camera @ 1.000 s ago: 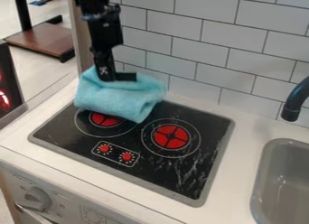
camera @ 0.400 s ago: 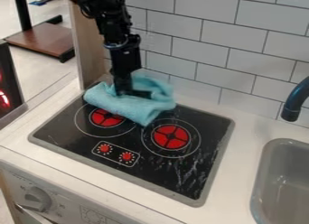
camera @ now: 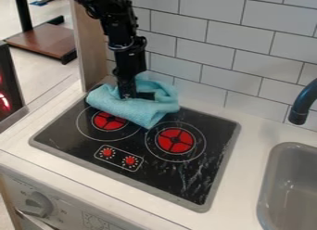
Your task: Fold the cloth from the bottom to the top
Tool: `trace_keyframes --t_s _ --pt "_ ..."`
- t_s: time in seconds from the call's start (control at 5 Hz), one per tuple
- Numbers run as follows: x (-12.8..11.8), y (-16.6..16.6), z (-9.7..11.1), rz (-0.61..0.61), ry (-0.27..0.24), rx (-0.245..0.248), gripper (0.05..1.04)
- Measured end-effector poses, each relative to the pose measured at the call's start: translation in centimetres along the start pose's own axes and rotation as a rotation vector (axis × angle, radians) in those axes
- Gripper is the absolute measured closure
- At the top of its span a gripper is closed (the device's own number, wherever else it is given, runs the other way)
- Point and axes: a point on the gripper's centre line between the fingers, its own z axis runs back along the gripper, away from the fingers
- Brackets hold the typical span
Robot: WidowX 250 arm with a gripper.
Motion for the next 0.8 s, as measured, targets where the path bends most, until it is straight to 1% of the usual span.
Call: trace_keyframes --t_s 0.2,0.4,0.6,0.8 --pt "0.0 -0.1 0.1 0.012 0.001 -0.008 0.627" --pt "0.1 -1.0 1.2 0.029 -0.009 -0.036 0.393" --pt "0.3 -1.4 2.7 0.033 -0.017 -0.049 0.118" --pt "0.9 -1.8 5.6 0.037 -0.048 -0.050 0.067"
